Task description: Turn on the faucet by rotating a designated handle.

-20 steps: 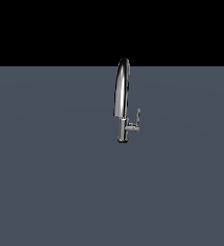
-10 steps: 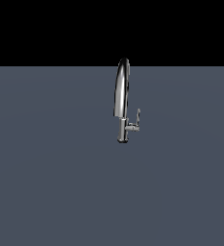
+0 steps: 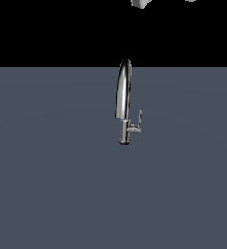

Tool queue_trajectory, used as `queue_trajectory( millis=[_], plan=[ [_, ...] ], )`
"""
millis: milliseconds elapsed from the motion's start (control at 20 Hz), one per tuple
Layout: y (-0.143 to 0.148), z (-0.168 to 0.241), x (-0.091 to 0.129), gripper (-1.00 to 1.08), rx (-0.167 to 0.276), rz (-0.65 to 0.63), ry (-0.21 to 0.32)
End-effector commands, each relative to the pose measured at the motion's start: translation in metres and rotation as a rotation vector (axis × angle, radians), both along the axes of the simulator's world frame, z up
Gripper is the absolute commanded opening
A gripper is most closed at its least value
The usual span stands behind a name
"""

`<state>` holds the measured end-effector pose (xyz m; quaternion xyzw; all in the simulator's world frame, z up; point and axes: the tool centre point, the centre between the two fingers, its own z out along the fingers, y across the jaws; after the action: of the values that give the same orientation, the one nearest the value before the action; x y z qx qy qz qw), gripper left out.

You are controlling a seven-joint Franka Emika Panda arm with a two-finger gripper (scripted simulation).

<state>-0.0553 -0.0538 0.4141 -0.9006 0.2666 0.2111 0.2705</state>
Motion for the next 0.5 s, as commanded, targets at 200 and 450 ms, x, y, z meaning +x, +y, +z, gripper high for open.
queue_trajectory(
  millis=[200,450],
  plan=[
    [-0.015,-0.032,0.031,-1.0,0.116,-0.11,0.096],
    [-0.027,-0.062,0.052,-1.0,0.211,-0.2,0.176]
  ],
)
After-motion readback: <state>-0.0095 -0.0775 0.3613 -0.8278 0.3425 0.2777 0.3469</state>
